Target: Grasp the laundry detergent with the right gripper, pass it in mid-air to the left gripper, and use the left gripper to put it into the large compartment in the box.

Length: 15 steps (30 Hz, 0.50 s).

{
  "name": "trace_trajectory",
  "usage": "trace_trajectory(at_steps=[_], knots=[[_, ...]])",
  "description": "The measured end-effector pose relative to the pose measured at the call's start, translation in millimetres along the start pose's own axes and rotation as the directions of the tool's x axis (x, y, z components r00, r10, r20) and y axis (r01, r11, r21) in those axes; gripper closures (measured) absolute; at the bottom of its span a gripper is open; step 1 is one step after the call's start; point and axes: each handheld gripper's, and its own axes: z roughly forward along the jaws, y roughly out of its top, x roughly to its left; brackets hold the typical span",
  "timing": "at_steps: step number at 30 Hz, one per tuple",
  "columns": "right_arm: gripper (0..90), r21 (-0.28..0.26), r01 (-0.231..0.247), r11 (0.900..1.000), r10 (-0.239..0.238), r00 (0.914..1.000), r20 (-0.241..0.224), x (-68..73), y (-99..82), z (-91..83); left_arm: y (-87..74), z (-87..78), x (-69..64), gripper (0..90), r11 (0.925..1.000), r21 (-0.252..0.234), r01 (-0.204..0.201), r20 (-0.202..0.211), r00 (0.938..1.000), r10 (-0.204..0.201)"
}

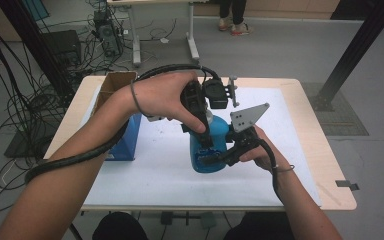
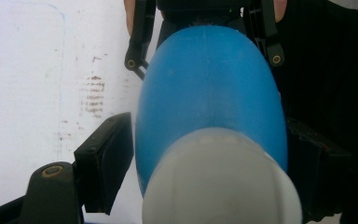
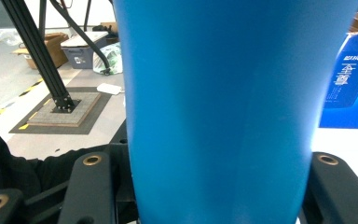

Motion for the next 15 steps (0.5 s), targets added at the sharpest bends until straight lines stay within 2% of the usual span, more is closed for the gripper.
trace_trajectory(at_steps=[15], knots=[[43.2,-0.004,0.002,1.0000,-0.002,1.0000,0.004,-0.2,0.1,-0.9,0.3,-1.7,0.5,32.8,0.9998,-0.016,0.008,0.014,0.9999,-0.008]])
